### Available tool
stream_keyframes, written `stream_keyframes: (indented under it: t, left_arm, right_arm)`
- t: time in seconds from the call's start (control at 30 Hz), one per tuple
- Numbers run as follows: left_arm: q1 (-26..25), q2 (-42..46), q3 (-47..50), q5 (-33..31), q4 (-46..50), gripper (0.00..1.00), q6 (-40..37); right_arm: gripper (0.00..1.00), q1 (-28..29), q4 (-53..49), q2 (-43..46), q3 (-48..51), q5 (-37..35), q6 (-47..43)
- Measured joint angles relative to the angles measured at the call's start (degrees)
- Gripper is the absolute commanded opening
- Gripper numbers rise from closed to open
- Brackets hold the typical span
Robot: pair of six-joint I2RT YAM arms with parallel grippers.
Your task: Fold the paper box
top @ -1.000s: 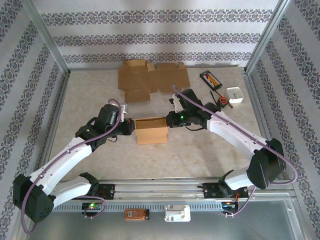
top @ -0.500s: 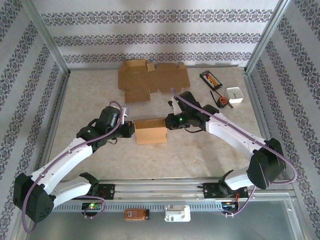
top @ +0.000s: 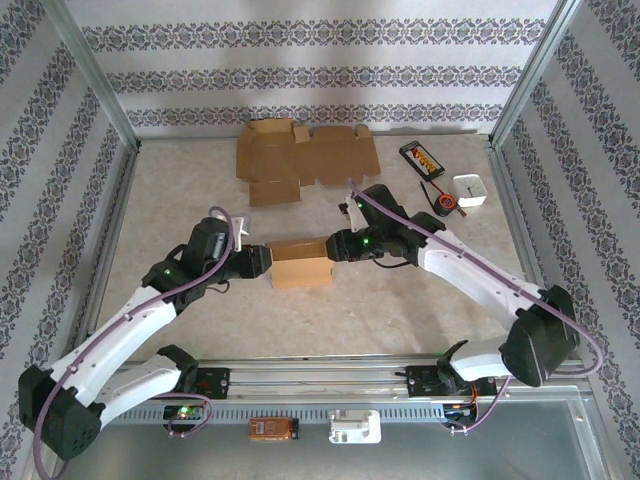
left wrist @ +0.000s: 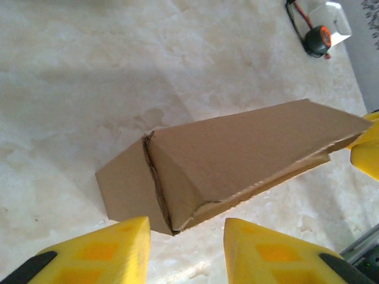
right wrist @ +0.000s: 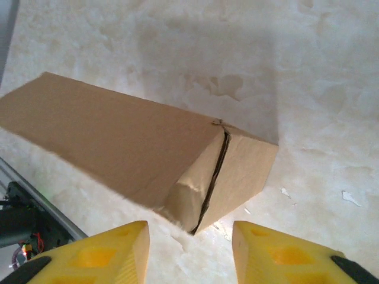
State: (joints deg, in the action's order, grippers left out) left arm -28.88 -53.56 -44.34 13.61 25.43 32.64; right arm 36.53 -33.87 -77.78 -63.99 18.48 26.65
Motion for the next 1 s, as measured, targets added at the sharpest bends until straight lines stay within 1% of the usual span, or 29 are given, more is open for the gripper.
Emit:
stream_keyframes:
  t: [0.13, 0.23, 0.43, 0.53, 0.6, 0.67, 0.77, 0.87, 1.0]
  left_arm:
    - [0.0, 2.97, 0.0, -0.61, -0.15, 0.39, 0.04]
    - [0.0, 3.32, 0.0, -0.85, -0.57, 0.38, 0.76]
    - [0.0, -1.16, -1.27, -1.9, -0.81, 0.38, 4.5]
    - [0.0, -3.74, -1.88, -1.88, -1.49, 0.38, 6.1]
    - [0.0, -4.61, -2.08, -1.81, -2.43, 0.35, 6.91]
    - [0.0, -5.01, -2.08, -1.66, -3.39, 0.29, 7.52]
    - [0.0, -5.22, -2.08, -1.42, -4.37, 0.24, 8.44]
    - [0.0, -5.4, -2.08, -1.18, -4.68, 0.2, 8.83]
    - [0.0, -5.38, -1.7, -0.92, -5.03, 0.19, 9.4]
  right_arm:
    - [0.44, 0.0, -0.57, 3.02, -0.24, -0.31, -0.07]
    - [0.4, 0.0, -0.59, 3.15, -1.36, -1.29, -0.5]
    - [0.3, 0.02, -0.22, 1.29, -3.87, -2.8, -1.38]
    - [0.27, 0.11, 0.2, -0.55, -4.26, -2.8, -1.36]
    - [0.24, 0.31, 0.22, -1.46, -4.26, -2.78, -1.33]
    - [0.23, 0.76, 0.24, -2.12, -4.26, -2.78, -1.31]
    - [0.22, 1.16, 0.28, -2.23, -4.24, -2.67, -1.07]
    - [0.22, 1.49, 0.46, -2.23, -4.09, -2.71, -0.42]
    - [0.21, 1.51, 1.38, -2.21, -2.91, -3.06, 0.63]
